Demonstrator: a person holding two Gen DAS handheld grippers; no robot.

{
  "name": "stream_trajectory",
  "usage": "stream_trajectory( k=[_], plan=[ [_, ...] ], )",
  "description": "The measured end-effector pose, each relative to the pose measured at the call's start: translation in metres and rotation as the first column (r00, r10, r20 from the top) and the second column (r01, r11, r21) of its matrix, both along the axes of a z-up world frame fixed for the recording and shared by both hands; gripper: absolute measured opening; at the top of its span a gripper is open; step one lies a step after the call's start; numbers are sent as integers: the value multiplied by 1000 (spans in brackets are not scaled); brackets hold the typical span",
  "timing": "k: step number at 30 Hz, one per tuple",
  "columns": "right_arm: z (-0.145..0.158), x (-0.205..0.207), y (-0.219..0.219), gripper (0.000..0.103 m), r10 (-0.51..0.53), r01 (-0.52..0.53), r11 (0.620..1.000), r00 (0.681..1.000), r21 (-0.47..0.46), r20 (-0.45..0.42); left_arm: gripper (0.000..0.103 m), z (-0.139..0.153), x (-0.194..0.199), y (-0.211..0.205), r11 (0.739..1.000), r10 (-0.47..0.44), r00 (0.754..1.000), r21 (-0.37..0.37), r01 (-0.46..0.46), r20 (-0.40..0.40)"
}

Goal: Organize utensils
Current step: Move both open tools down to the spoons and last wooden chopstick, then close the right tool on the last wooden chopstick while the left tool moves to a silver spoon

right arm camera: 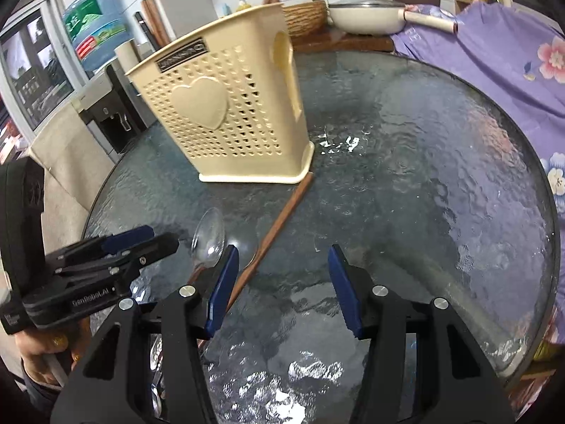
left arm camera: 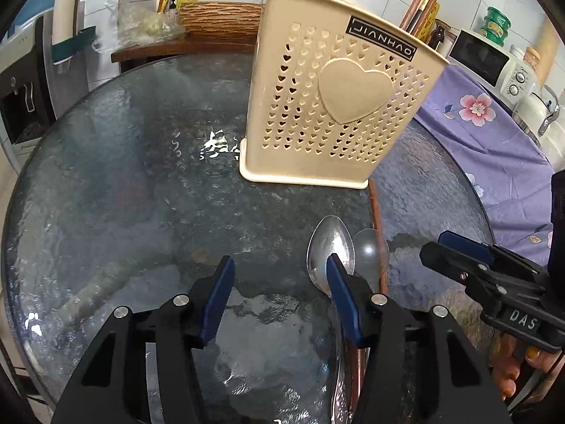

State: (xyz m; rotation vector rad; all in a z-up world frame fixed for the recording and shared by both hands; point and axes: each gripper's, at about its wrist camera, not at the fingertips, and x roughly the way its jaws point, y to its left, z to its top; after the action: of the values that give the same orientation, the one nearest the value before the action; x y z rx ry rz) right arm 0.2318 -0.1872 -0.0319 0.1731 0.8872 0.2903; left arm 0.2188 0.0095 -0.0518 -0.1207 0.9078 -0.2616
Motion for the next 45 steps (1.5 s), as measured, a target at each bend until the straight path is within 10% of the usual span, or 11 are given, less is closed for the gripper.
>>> stream_trajectory(
  k=[13, 45],
  plan=[
    [-8, 55, 16, 35, -78, 74, 997, 991, -33, -113, 49, -9, 25, -20, 998, -64, 998, 22, 65, -30],
    [-21, 75, 22, 9, -154, 153, 988, 977, -18, -148, 3, -1, 28, -28, 989, -148, 989, -7, 148, 24]
  ],
)
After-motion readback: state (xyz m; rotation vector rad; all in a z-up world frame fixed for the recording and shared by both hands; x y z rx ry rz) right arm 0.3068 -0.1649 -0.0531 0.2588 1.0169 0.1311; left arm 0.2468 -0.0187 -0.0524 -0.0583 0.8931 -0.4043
